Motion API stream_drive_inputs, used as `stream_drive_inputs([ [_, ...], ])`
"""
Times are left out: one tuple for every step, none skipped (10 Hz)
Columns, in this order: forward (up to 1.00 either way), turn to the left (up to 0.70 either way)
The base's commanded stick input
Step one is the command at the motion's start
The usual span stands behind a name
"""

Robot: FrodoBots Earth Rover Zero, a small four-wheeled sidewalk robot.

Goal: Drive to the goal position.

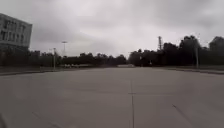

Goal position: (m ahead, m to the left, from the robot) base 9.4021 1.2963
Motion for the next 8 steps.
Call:
stream_drive_inputs([
  [0.70,0.00],
  [0.70,0.00],
  [0.70,0.00],
  [0.70,0.00],
  [0.70,0.00],
  [0.70,0.00],
  [0.70,0.00],
  [0.70,0.00],
])
